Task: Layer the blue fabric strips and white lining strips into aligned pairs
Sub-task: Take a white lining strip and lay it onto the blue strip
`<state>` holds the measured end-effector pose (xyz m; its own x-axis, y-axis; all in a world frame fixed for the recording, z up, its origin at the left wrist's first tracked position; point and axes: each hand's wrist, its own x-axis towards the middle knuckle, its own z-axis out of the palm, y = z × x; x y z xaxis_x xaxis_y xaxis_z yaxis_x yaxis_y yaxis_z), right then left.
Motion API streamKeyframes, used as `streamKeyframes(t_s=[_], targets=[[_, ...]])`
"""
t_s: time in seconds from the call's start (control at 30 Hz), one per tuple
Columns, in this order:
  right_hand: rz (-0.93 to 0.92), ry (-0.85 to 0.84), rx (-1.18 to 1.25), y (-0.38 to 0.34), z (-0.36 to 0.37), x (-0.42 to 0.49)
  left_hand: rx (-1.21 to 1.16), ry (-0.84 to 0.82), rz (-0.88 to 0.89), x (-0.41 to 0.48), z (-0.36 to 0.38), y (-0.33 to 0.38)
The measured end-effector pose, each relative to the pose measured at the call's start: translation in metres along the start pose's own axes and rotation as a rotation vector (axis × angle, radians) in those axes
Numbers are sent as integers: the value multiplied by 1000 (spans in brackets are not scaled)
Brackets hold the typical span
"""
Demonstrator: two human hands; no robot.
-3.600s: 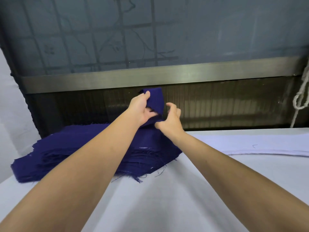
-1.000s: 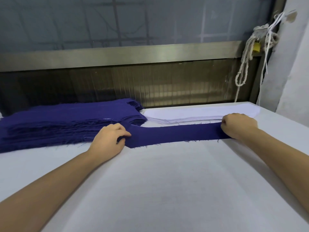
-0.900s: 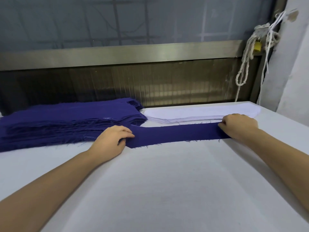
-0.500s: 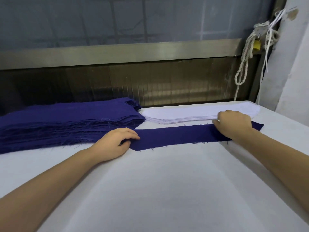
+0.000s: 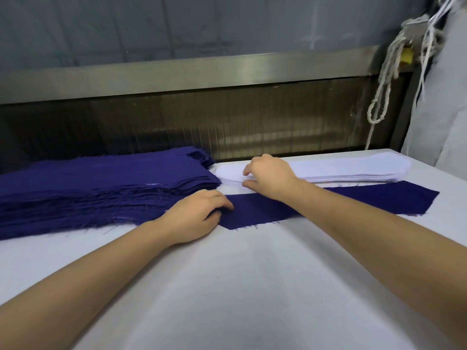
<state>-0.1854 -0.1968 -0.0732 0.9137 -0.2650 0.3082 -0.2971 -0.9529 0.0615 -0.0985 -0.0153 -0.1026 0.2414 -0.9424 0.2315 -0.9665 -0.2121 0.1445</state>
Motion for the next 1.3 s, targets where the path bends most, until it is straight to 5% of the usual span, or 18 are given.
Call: streamKeyframes(t_s=[0.3, 0.7, 1.3], targets=[[31, 68, -22, -4, 17, 3, -82, 111, -88, 29, -6, 2], [359, 299, 808, 5, 20, 3, -522, 251, -392, 87, -6, 8], [232, 347, 586, 4, 38, -9, -704, 511, -419, 76, 28, 14]])
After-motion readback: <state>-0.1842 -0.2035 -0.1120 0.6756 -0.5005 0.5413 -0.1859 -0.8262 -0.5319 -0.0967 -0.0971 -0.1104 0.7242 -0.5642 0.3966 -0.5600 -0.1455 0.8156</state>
